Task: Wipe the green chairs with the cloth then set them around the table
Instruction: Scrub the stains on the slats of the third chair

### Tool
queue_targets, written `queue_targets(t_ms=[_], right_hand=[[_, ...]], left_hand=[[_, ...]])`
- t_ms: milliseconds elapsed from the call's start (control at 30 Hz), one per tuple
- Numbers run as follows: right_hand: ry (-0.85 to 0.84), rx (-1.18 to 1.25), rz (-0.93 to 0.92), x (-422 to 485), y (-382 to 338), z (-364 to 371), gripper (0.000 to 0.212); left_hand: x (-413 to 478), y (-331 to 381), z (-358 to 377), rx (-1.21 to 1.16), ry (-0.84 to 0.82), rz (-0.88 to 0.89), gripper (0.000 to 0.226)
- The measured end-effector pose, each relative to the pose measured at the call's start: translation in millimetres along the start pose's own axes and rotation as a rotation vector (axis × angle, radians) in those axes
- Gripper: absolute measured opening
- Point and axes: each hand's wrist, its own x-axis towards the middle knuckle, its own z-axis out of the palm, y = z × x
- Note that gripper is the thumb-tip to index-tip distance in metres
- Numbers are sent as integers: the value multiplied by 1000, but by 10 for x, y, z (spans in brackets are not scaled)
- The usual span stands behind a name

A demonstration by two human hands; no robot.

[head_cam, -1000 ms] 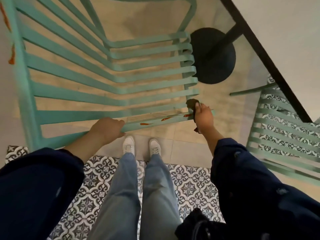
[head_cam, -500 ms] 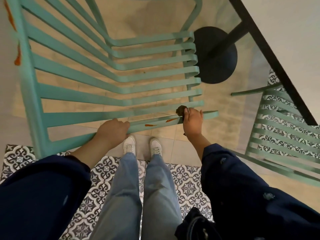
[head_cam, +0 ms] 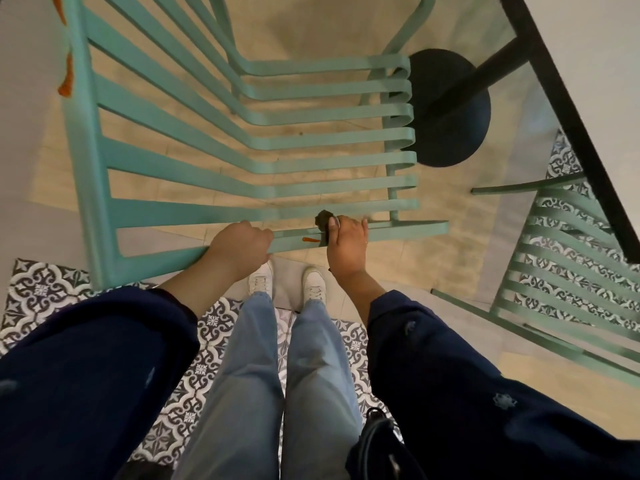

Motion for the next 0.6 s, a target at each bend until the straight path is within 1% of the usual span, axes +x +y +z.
queue_targets(t_ms=[133, 233, 433, 533, 600], right_hand=[[-9, 20, -30, -74, -153, 101, 41], [-3, 51, -47, -137, -268, 173, 43], [-27, 114, -17, -191, -417, 224, 44], [-81, 188, 41, -242, -576, 234, 40], [-115, 305, 111, -236, -646, 214, 44]], left_hand=[[-24, -7, 26, -41, 43, 26, 38], [-33, -16, 41, -39, 116, 52, 35], [2, 2, 71, 66, 50, 23, 38], [1, 2, 77, 26, 46, -11, 37], [-8, 6, 73, 1, 43, -37, 37]])
